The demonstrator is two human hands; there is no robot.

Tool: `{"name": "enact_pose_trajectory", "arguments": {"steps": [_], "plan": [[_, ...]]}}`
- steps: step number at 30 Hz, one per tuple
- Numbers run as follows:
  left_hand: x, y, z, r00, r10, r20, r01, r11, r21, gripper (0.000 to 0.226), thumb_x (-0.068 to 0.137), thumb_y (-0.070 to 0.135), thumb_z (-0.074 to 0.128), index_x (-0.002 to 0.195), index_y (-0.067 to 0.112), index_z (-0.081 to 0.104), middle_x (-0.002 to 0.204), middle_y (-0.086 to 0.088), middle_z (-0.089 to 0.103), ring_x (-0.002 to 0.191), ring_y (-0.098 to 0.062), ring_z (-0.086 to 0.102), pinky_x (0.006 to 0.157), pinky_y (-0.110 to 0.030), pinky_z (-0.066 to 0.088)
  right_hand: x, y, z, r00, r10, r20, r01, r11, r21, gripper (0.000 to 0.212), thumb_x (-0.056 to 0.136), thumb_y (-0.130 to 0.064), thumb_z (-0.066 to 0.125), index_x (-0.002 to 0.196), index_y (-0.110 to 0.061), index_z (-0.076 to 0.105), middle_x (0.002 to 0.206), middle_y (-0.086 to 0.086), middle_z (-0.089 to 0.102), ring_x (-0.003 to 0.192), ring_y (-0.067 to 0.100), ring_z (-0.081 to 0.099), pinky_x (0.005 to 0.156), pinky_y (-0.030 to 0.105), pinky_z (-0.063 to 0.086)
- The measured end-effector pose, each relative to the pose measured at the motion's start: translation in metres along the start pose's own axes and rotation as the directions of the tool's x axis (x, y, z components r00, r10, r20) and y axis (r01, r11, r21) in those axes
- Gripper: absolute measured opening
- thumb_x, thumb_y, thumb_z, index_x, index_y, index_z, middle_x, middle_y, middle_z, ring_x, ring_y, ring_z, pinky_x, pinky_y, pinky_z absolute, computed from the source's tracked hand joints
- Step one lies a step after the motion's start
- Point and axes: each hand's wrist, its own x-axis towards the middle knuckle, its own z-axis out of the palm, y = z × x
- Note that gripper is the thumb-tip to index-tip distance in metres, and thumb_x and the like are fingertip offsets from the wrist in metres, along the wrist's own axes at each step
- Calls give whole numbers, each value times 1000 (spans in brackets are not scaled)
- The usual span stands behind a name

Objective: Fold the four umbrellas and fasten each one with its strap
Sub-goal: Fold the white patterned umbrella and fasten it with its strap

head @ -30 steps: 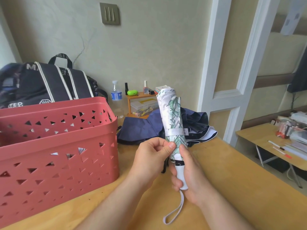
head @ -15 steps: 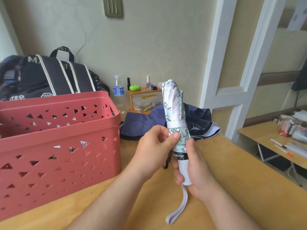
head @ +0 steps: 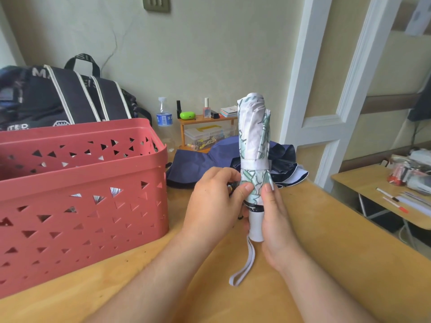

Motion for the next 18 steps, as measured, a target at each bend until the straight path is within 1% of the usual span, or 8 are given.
{"name": "enact_pose_trajectory", "arguments": {"steps": [3,5,7,9,12,14,16,18], "plan": [[-1,0,-1,994,69,-87,-63,996,70,23,94,49,70,106,30,76,101,15,66,90,-5,61,81,-27,48,-1,0,1,999,-30,-41,28,999,-31,29,110,-41,42,132,-40,62,114,3,76,90,22,68,69,36,50],[-1,1,-1,995,9,-103,-8,1000,13,19,90,48,75,100,32,77,95,16,67,85,-2,61,78,-24,47,0,0,1,997,-45,-59,41,997,-68,29,110,-39,42,131,-43,62,116,0,76,93,19,69,70,35,52],[1,1,-3,993,-92,-71,89,995,-53,20,87,49,78,96,32,74,92,16,68,82,1,62,75,-21,47,0,0,0,997,-38,-74,29,993,-113,27,110,-42,42,128,-49,62,112,-3,76,86,19,68,64,36,52],[2,2,-4,990,-133,-40,130,989,-69,19,87,50,78,93,33,72,89,16,70,81,1,63,73,-21,48,0,0,-1,996,-35,-86,21,987,-157,26,109,-43,43,125,-53,61,105,-3,75,79,17,66,58,35,51],[2,0,-5,995,-81,-60,83,996,37,21,88,51,76,84,31,68,81,14,66,79,-2,62,70,-26,48,-1,0,-2,994,-60,-91,40,978,-205,24,109,-42,45,120,-55,61,100,-5,73,75,15,63,57,35,50],[2,0,-4,997,-47,-62,51,997,63,19,91,49,74,87,32,66,80,15,65,79,-3,61,69,-22,45,0,1,-3,994,-69,-90,48,974,-221,24,109,-42,46,121,-55,61,99,-7,73,75,15,64,59,36,50],[2,1,-4,997,-73,-14,72,996,-47,13,94,42,73,99,36,64,80,18,66,81,1,62,69,-14,44,0,1,-3,994,-64,-88,43,974,-223,24,108,-42,45,123,-53,61,98,-8,72,75,14,64,59,35,50],[2,1,-3,992,-123,40,128,978,-164,10,95,37,73,102,35,66,81,21,69,81,6,63,70,-11,45,0,1,-3,994,-56,-88,36,975,-218,25,108,-42,45,125,-53,61,97,-9,72,74,13,63,57,35,49]]}}
